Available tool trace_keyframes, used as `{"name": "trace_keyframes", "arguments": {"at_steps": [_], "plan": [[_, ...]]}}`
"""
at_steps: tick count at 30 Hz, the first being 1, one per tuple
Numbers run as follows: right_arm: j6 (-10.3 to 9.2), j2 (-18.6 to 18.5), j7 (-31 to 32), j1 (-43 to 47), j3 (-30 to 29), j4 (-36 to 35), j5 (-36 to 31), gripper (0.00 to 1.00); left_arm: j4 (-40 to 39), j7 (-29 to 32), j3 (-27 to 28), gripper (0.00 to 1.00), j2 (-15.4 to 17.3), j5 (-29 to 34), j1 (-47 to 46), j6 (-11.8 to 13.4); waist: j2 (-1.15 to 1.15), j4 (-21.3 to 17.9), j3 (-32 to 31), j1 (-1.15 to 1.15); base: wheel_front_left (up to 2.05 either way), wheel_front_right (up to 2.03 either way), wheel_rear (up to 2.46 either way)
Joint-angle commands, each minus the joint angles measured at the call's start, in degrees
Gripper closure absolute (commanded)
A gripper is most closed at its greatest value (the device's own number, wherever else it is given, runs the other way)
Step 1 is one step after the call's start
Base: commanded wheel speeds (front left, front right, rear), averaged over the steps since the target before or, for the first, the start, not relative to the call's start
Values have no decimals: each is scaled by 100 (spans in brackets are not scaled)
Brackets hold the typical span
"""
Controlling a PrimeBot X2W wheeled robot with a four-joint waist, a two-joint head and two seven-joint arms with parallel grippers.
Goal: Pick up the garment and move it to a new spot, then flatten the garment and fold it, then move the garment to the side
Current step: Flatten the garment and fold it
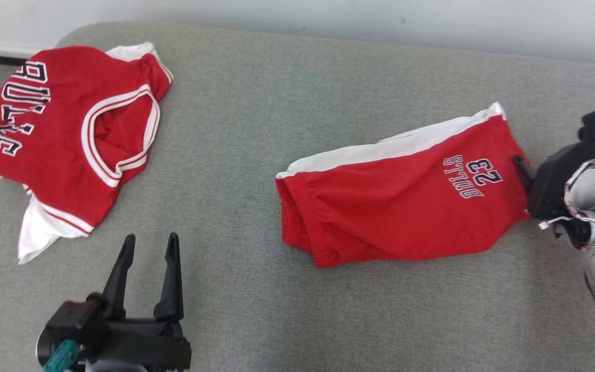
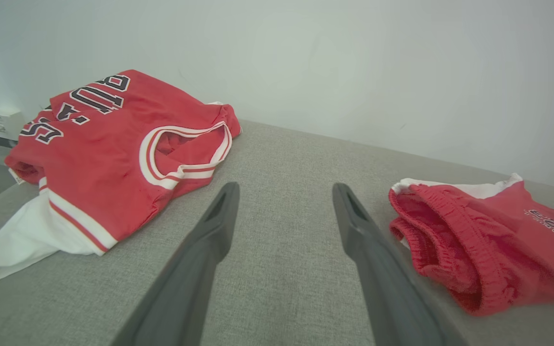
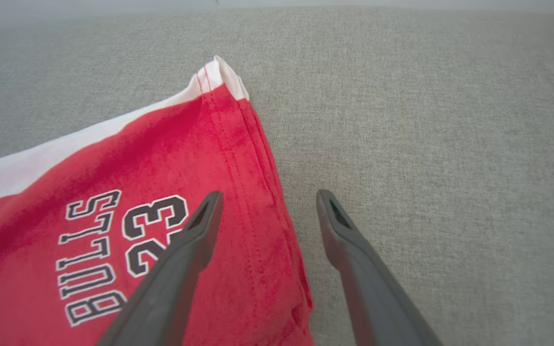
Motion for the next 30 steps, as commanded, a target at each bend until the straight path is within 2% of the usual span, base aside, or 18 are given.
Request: {"name": "trace_keyframes", "arguments": {"at_steps": [1,8,15,17,23,30], "plan": [[-15,-62,-69,-84,-123,143,-78,0,-117,-3,116,0,-61,103,174,-74,0,123,111,1,0,0,0],[-15,7,-104,-303,-423,576,-247,0,-375,-3,349,0,-190,130,474,-245,0,316,287,1,0,0,0],[-14,158,378,-180,-319,1048,-426,0,-421,-3,244,0,-199,-52,570,-202,0,393,256,1,0,0,0],[-10,208,431,-152,-322,1096,-413,100,-426,-4,221,0,-201,-72,584,-181,0,400,250,1,0,0,0],[-19,73,144,-124,-375,1074,-509,100,-384,-4,206,0,-200,-60,630,-155,0,368,213,1,0,0,0],[-18,-109,-629,-36,-685,925,-571,100,-338,-4,258,0,-198,10,732,-151,0,198,-32,1,0,0,0]]}}
